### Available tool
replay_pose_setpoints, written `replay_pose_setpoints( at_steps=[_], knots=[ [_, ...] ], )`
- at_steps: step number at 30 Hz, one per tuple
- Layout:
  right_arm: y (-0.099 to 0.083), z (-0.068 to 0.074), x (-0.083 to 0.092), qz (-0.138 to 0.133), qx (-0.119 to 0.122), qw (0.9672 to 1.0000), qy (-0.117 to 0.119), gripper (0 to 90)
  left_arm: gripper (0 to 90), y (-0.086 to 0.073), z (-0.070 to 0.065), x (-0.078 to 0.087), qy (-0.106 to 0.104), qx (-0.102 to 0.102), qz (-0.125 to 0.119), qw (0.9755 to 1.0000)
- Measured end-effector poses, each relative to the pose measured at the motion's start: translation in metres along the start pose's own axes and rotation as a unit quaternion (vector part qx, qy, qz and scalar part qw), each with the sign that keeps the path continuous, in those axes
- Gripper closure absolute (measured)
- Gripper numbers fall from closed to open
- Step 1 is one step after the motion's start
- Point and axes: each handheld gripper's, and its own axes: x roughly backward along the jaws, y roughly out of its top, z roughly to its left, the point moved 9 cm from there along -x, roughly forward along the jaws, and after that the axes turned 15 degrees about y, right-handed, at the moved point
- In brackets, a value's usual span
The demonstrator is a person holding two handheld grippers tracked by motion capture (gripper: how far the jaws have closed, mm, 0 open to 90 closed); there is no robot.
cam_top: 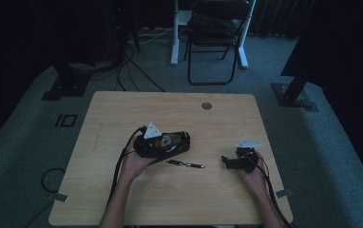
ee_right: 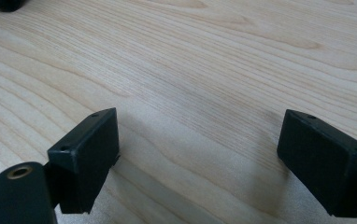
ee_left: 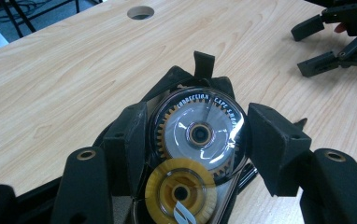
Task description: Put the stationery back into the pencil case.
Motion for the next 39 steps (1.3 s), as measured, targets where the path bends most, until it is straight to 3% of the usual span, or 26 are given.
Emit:
replay_pose_setpoints(
  at_steps=[8, 15, 39],
  knots=[
    [0.0, 0.0, 0.0, 0.0, 0.002, 1.0, 0.0, 12.8, 41.1, -0.001, 0.002, -0.006, 0.006, 0.004, 0.004, 1.0],
    [0.0, 0.0, 0.0, 0.0, 0.002, 1.0, 0.0, 12.8, 41.1, 0.0, 0.002, -0.013, 0.009, -0.007, 0.012, 0.9999],
    [0.0, 0.0, 0.0, 0.0, 0.002, 1.0, 0.0, 12.8, 40.9, -0.008, -0.003, -0.026, -0.003, -0.01, 0.035, 0.9994]
  ],
)
